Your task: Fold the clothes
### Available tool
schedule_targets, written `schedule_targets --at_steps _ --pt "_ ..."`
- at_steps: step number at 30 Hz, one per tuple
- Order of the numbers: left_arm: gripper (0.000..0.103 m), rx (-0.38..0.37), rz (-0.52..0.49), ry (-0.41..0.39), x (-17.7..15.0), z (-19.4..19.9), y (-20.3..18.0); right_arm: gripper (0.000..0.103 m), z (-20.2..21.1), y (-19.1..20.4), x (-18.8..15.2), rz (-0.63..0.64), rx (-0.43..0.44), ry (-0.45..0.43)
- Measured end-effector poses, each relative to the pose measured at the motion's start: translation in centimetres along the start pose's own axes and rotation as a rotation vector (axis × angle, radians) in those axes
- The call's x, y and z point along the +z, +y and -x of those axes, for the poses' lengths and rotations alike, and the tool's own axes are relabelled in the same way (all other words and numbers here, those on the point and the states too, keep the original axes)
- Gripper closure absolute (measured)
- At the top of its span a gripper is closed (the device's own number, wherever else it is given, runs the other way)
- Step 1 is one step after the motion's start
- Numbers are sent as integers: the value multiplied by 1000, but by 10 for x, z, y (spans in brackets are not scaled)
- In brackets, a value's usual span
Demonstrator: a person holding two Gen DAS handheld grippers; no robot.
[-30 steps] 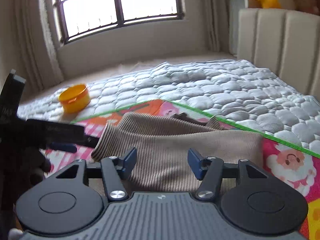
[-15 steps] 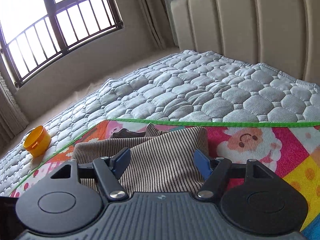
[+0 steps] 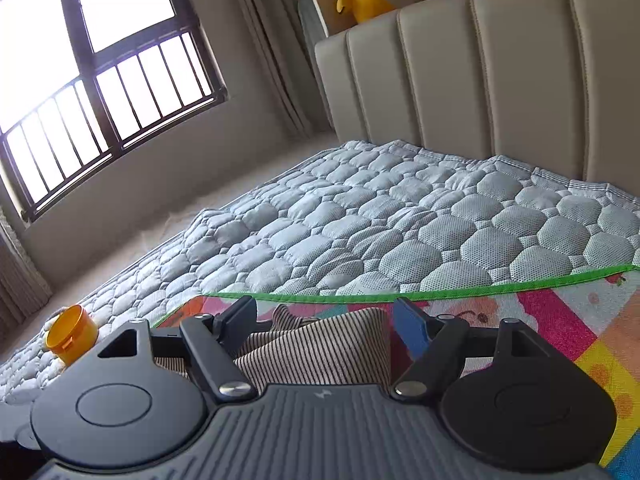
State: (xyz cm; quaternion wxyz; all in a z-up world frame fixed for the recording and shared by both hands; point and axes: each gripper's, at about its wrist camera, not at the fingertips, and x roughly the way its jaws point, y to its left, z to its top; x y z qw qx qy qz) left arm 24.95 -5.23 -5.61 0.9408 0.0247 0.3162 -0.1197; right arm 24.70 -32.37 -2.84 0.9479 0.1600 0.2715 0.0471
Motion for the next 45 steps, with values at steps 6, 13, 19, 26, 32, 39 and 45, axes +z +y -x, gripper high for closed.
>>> schedule_targets --at_steps 6,13,19,26,32,39,45 --pt "85 18 3 -136 40 19 5 26 3 -9 5 -15 -16 -26" --pt "79 28 185 104 -28 -34 53 26 -20 7 -21 91 -52 49" --pt "71 166 81 -13 -11 -12 65 26 -41 44 -51 236 81 131" --pt "43 -146 293 94 3 -4 75 27 -62 50 -82 304 51 287" --pt "42 -6 283 199 -20 -32 71 27 -54 44 -70 227 66 261" --pt "80 42 218 97 -15 -27 63 27 -48 35 -55 200 13 190" --pt "96 33 130 -147 12 11 52 27 -49 32 -53 208 -9 163"
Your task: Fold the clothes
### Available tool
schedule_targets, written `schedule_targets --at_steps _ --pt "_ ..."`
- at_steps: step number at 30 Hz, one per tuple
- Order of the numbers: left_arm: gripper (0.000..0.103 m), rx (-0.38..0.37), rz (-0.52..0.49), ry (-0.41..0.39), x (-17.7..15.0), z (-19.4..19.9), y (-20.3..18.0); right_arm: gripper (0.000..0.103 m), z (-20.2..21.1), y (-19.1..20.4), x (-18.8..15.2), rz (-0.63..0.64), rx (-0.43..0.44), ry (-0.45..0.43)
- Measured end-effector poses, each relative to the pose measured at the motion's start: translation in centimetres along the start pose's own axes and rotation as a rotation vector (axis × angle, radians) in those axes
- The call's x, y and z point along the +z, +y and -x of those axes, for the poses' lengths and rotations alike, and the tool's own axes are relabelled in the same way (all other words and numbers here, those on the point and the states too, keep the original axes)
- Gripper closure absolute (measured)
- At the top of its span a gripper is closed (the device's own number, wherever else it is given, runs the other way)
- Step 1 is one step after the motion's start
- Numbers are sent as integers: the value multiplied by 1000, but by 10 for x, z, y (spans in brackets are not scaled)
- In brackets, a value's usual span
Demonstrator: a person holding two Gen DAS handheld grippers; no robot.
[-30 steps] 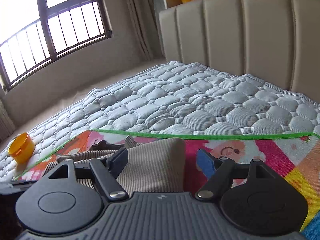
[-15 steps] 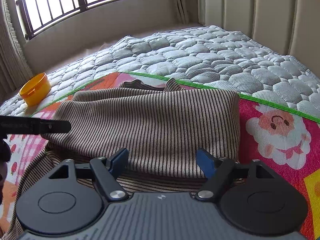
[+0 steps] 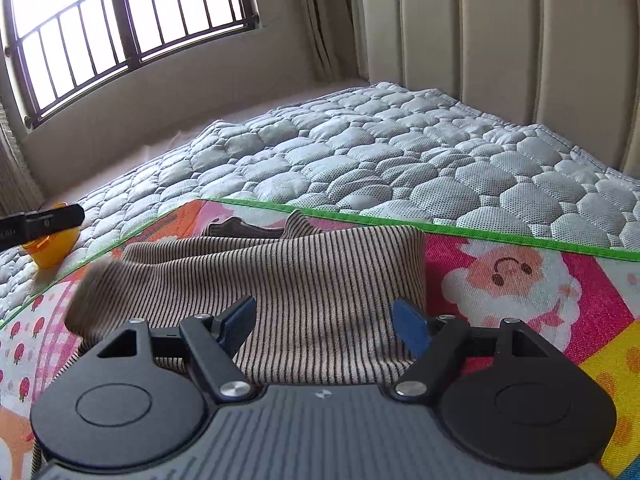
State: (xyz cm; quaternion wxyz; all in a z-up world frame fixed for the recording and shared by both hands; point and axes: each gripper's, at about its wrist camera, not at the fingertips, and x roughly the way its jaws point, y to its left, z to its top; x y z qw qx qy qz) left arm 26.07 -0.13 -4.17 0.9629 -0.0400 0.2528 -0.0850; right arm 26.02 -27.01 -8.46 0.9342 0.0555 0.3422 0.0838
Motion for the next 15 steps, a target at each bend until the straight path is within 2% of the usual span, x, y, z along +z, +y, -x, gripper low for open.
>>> schedule_targets --at_steps 3,4,6,8,9,10,13,15 --pt "96 29 -23 5 -1 -8 3 27 0 4 -2 37 -10 -3" --pt "96 33 7 44 -4 -12 9 27 1 5 -2 44 -11 -6" --pt "94 -4 141 152 -10 -19 26 27 2 6 -1 50 -10 -14" --pt "77 -67 258 226 -12 -22 39 27 1 5 0 50 -12 -15" --pt "60 -94 292 244 -13 -23 42 26 0 5 -1 48 -14 -10" --pt "52 -99 295 248 -14 -24 41 26 -1 4 -2 47 -16 -5" --pt "52 -64 224 258 -20 -29 31 26 -2 3 -4 44 -19 5" --pt "56 -22 146 247 -26 -32 22 26 -1 3 -3 44 -20 -1"
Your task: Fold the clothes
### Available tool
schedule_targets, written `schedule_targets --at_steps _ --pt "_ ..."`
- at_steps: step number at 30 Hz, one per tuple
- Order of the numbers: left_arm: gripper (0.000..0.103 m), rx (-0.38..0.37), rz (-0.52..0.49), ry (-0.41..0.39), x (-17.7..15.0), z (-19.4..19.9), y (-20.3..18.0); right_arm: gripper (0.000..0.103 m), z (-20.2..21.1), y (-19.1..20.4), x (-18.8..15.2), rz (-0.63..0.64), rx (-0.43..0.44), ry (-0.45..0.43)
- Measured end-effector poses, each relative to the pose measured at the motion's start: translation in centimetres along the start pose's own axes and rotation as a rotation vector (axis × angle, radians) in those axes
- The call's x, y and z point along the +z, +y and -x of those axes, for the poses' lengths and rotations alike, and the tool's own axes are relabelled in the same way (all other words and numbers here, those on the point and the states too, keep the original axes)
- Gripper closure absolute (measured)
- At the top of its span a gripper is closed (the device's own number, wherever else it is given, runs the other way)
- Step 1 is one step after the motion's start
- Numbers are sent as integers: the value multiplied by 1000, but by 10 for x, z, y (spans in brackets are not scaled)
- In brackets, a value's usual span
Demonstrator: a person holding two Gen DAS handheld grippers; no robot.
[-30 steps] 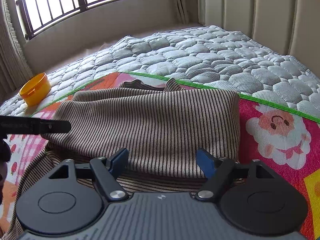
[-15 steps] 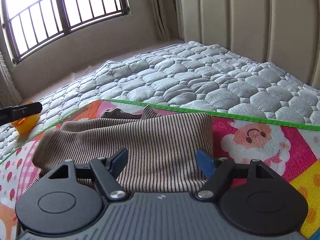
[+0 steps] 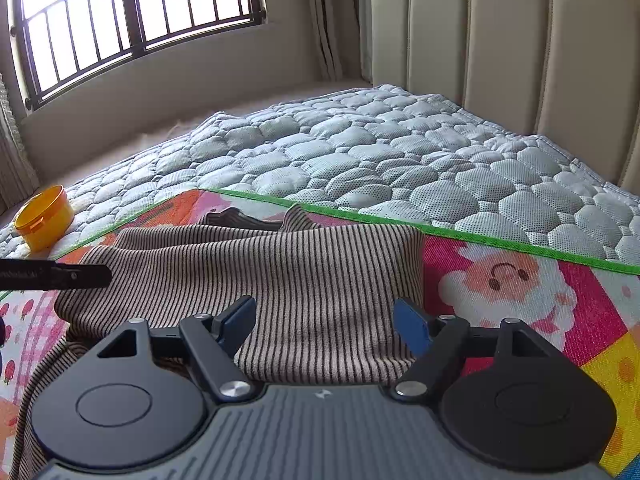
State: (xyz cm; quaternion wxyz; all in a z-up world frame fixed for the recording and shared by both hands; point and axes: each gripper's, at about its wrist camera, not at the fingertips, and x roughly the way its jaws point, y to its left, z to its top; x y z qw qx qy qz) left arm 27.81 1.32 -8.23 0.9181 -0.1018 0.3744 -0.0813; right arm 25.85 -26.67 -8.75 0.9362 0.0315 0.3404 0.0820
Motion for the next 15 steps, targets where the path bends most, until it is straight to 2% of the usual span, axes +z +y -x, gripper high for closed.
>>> schedule_targets --at_steps 2,5,8,12,15 --pt "77 58 -79 -25 -5 -2 -9 26 1 0 0 0 -1 -6" --pt "92 94 -212 -110 -9 4 -27 26 2 0 1 0 -2 -16" --pt "94 59 -281 -238 -4 26 -44 26 3 0 2 0 -4 -25" --pt "94 73 -349 -363 8 44 -52 26 5 0 3 0 -6 -38" --pt "94 101 -318 -282 4 21 -38 26 2 1 1 14 -16 -28"
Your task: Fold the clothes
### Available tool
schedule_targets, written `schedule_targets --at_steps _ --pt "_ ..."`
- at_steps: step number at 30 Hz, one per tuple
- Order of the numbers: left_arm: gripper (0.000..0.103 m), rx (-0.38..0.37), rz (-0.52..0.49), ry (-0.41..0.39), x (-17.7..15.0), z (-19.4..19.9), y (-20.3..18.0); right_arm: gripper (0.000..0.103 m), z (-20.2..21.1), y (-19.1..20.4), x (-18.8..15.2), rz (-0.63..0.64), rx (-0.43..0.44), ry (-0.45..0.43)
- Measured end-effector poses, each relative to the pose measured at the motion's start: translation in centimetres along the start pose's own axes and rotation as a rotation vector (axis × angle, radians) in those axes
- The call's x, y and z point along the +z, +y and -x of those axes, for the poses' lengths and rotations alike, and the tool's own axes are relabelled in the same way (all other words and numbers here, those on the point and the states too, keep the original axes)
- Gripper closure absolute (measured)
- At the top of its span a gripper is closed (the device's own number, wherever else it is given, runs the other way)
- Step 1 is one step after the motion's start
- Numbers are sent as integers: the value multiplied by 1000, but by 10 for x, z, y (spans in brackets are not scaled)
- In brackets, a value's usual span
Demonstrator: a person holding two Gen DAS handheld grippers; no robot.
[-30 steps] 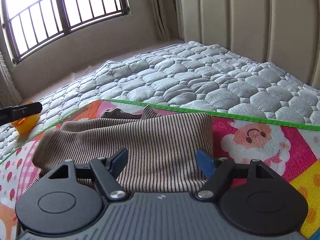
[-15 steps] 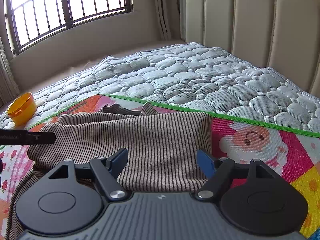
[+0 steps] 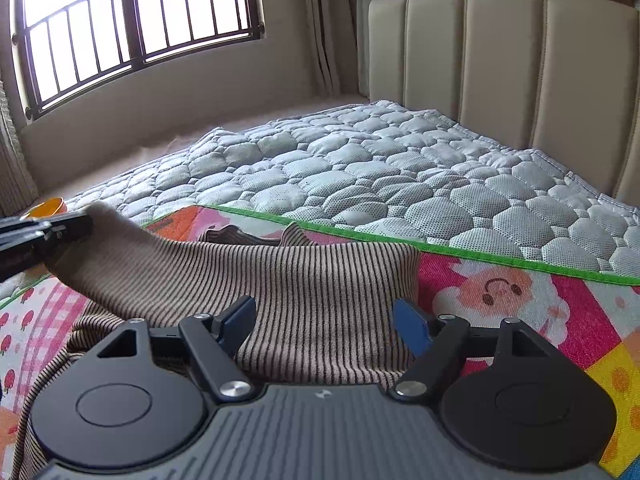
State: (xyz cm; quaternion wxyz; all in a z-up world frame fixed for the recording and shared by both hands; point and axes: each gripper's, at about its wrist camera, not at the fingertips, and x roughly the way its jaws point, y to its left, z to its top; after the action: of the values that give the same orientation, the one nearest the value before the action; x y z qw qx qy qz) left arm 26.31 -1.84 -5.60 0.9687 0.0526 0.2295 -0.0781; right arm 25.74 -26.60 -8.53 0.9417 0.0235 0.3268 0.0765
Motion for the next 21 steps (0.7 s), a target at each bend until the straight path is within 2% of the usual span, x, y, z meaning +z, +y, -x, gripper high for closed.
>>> schedule_targets --at_steps 2,4,5,7,10,14,16,18,21 --pt "94 18 14 104 -14 -19 5 24 -9 1 -4 31 -24 45" --pt "86 42 35 220 -27 -38 10 20 -20 -4 -10 26 -54 110" --pt "83 51 47 245 -31 -42 13 16 -25 -10 -14 -5 -55 137" --pt "64 74 61 262 -29 -42 17 5 -33 -20 -18 -55 -49 180" --pt "49 90 102 284 -32 -42 29 0 -36 -24 -18 -73 -29 203" --pt "46 35 228 334 -34 -48 45 0 -37 -24 -21 -84 -25 204" --pt "38 9 312 363 -36 -51 55 0 -37 -28 -20 -110 -15 204" --pt "36 -17 396 380 -40 -53 66 0 -37 -29 -20 -134 -17 195" --pt "33 -24 400 383 -40 -54 66 0 -37 -25 -22 -137 -42 180"
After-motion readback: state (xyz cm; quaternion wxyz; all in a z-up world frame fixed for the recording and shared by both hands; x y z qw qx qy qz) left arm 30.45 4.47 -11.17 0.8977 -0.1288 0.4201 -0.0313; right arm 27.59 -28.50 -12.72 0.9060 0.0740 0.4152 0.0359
